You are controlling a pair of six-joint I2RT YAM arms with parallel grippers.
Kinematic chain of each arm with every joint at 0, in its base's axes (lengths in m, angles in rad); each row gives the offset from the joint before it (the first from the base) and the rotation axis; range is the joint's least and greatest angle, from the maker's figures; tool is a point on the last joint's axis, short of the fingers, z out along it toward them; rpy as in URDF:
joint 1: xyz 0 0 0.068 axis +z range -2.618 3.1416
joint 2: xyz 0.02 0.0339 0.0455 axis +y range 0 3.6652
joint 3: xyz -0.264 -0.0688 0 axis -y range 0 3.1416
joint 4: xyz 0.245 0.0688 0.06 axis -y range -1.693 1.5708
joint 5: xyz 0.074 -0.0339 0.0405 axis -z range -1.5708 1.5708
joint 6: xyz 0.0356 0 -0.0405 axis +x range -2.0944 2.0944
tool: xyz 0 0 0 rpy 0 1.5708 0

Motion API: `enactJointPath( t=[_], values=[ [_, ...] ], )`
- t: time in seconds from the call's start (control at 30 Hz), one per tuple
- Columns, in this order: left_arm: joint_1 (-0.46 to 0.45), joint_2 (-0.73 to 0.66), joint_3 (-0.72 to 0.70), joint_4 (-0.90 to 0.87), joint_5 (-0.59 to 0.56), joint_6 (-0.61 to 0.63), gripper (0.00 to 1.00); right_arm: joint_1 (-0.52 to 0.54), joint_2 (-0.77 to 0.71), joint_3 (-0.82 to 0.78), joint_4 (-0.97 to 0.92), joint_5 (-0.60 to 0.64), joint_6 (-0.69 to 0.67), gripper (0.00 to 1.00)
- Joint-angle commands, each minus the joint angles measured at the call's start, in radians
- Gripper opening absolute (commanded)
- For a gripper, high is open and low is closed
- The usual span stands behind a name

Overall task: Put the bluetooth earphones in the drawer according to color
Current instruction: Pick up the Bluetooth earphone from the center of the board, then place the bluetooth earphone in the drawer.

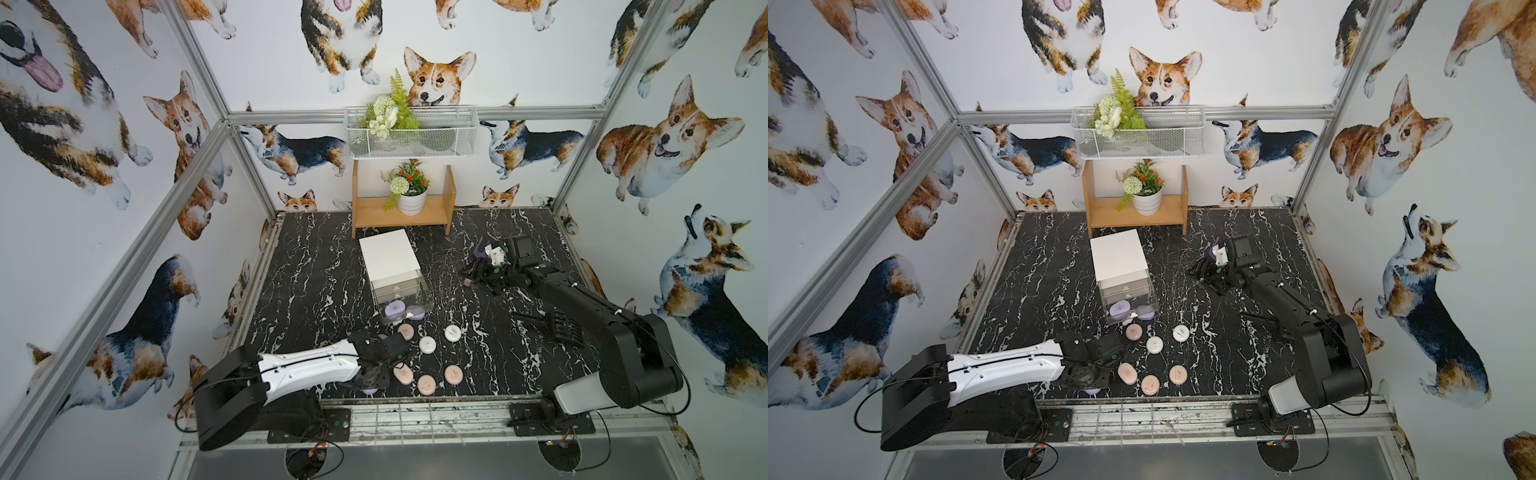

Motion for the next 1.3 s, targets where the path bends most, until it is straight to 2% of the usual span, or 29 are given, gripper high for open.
enactJointPath(
  t=[0.0, 0.13, 0.27, 0.53, 0.63, 0.73, 0.9, 1.27],
  values=[
    [0.011, -0.064, 0.055, -0.173, -0.017, -0.013, 0.39, 0.000, -0.006, 0.015, 0.016, -0.008, 0.004, 0.64],
    [0.026, -0.110, 0.215, -0.307, -0.080, 0.014, 0.39, 0.001, -0.011, 0.026, 0.007, -0.006, 0.004, 0.64],
    [0.075, -0.066, 0.474, -0.432, -0.167, 0.130, 0.39, 0.000, -0.018, 0.034, -0.004, 0.001, -0.004, 0.64],
    [0.182, 0.290, 1.116, -0.476, -0.255, 0.613, 0.40, 0.000, -0.034, 0.030, -0.021, 0.004, -0.018, 0.64],
    [0.195, 0.451, 1.292, -0.462, -0.228, 0.752, 0.40, -0.002, -0.039, 0.031, -0.030, 0.007, -0.026, 0.64],
    [0.196, 0.581, 1.412, -0.459, -0.202, 0.843, 0.40, -0.006, -0.045, 0.036, -0.042, 0.007, -0.036, 0.64],
    [0.195, 0.673, 1.432, -0.429, -0.180, 0.881, 0.40, -0.015, -0.052, 0.044, -0.062, 0.004, -0.052, 0.64],
    [0.195, 0.706, 1.284, -0.440, -0.187, 0.872, 0.40, -0.020, -0.043, 0.030, -0.053, -0.008, -0.059, 0.64]
  ],
)
